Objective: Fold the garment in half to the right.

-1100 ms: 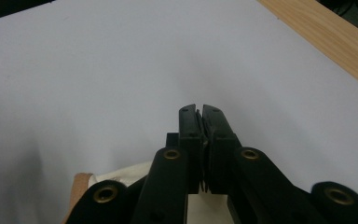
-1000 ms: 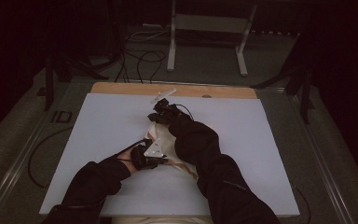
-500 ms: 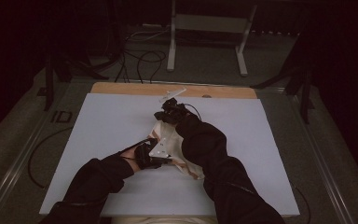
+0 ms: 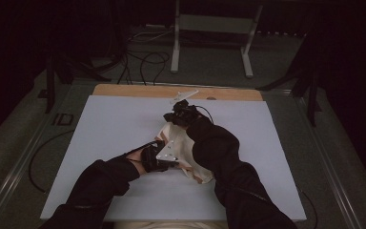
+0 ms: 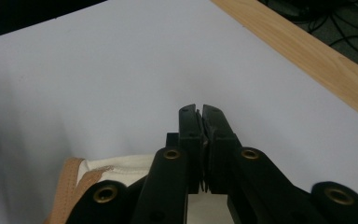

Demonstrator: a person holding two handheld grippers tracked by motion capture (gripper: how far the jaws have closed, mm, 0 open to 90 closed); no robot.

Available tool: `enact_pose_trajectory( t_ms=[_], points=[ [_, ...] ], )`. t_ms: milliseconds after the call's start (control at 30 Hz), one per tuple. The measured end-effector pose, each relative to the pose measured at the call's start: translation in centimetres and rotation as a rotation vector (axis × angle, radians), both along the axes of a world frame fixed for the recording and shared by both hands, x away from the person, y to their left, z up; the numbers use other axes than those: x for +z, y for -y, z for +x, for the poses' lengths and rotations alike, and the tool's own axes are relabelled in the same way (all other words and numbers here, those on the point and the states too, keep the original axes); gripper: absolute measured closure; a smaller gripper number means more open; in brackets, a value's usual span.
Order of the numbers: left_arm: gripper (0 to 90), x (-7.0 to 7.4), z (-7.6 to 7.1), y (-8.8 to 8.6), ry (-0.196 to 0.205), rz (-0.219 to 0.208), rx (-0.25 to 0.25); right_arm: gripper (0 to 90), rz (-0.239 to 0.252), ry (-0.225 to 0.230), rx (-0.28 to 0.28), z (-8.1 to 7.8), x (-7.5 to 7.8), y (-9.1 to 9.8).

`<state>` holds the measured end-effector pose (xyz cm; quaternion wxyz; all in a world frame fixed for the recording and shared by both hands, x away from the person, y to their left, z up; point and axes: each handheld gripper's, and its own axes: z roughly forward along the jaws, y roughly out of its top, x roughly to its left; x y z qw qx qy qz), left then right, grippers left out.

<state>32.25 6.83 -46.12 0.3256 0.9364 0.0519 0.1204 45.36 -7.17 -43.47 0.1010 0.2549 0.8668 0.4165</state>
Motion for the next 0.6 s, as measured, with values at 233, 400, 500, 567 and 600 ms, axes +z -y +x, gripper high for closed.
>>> enact_pose_trajectory(
  t_ms=[233,400,500,567,600],
  points=[
    [85.0,0.3,0.1,0.6,0.000,0.009,-0.015,87.6,0.018,-0.001,-0.011,-0.5,0.3,1.1],
    [85.0,0.6,0.1,1.0,0.004,0.021,-0.025,87.6,0.024,0.003,-0.021,-0.7,0.5,2.0],
    [85.0,0.7,0.1,1.3,0.006,0.031,-0.032,87.6,0.035,0.004,-0.026,-0.8,0.5,2.8],
    [85.0,0.6,0.1,1.5,0.006,0.037,-0.036,87.6,0.036,0.002,-0.032,-1.0,0.5,3.2],
    [85.0,0.6,0.2,1.5,0.003,0.044,-0.037,87.6,0.036,0.003,-0.035,-1.0,0.5,3.4]
  ],
)
